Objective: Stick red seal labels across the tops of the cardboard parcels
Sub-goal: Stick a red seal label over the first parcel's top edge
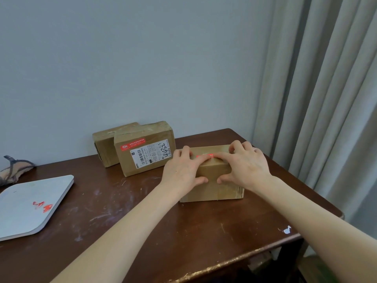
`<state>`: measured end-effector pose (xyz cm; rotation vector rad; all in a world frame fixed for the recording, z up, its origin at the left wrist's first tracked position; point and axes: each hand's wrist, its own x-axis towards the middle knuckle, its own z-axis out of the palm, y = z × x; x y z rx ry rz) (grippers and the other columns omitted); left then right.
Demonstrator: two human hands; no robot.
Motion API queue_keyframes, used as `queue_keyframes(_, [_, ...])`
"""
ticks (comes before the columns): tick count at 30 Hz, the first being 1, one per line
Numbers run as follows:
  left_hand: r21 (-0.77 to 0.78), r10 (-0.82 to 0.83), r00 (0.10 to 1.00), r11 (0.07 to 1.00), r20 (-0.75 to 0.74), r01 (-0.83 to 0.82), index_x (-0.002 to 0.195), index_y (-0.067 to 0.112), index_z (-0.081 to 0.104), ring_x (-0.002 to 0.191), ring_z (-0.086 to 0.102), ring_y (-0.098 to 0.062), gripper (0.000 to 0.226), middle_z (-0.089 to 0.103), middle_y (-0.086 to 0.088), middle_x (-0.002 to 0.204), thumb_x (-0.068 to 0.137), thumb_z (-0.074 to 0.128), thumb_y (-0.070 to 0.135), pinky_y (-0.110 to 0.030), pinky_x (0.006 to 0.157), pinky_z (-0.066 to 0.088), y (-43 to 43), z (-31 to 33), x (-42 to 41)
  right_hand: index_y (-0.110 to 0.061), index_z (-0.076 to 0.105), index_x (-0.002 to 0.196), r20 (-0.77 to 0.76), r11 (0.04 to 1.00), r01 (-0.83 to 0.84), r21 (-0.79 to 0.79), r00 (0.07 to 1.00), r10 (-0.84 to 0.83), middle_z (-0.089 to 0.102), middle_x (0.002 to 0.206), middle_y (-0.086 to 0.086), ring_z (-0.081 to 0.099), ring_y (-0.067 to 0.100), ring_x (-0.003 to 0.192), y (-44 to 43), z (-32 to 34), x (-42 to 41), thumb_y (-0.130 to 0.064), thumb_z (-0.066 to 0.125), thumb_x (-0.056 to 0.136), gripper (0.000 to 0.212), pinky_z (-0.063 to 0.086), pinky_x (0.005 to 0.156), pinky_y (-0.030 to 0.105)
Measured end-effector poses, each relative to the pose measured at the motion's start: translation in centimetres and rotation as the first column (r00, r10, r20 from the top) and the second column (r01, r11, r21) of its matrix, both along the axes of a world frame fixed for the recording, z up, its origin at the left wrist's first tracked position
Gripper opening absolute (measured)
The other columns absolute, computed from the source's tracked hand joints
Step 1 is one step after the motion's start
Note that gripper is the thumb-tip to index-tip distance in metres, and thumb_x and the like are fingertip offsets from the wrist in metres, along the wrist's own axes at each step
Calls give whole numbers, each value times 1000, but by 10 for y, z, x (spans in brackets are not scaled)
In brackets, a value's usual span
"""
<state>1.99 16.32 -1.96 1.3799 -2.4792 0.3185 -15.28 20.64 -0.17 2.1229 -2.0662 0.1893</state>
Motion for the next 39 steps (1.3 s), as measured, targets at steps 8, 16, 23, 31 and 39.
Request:
queue_keyframes(8, [16,-20,996,1000,-86,21,131,30,48,110,46,-13,63,43,4,119,78,62,59,-26,77,47,-1,3,11,-33,52,128,41,1000,16,-21,999,-15,51,127,-7,44,19,119,2,4,-5,-69,65,69,70,42,94,36])
queue_keyframes(16, [14,9,991,1000,-130,-7,125,21,47,107,49,-11,67,47,6,118,75,64,61,-24,80,46,1,4,13,-26,42,135,111,999,36,-7,993,-35,43,130,-3,40,17,122,-1,2,-9,-68,72,64,88,46,89,33])
queue_keyframes(23, [-58,24,999,998,-29,-25,139,33,35,113,43,-15,76,42,3,126,75,55,70,-26,80,41,1,1,9,-38,40,138,44,1000,30,-1,999,-30,39,126,-1,38,21,118,-2,-1,-7,-77,65,62,88,46,91,35])
queue_keyframes(31, [-77,41,998,996,-41,-44,136,29,40,115,42,-16,72,41,2,127,77,56,67,-28,87,41,2,-2,5,-34,43,138,36,999,44,14,998,-45,39,129,0,39,23,119,-4,-2,-7,-77,64,62,89,43,96,37])
queue_keyframes(39, [-77,5,993,997,-120,-15,135,30,41,119,44,-13,66,44,7,132,79,59,61,-25,89,42,4,-7,11,-33,40,139,79,999,26,-19,997,-25,42,138,-2,41,24,124,1,-5,-9,-71,65,68,84,40,102,38])
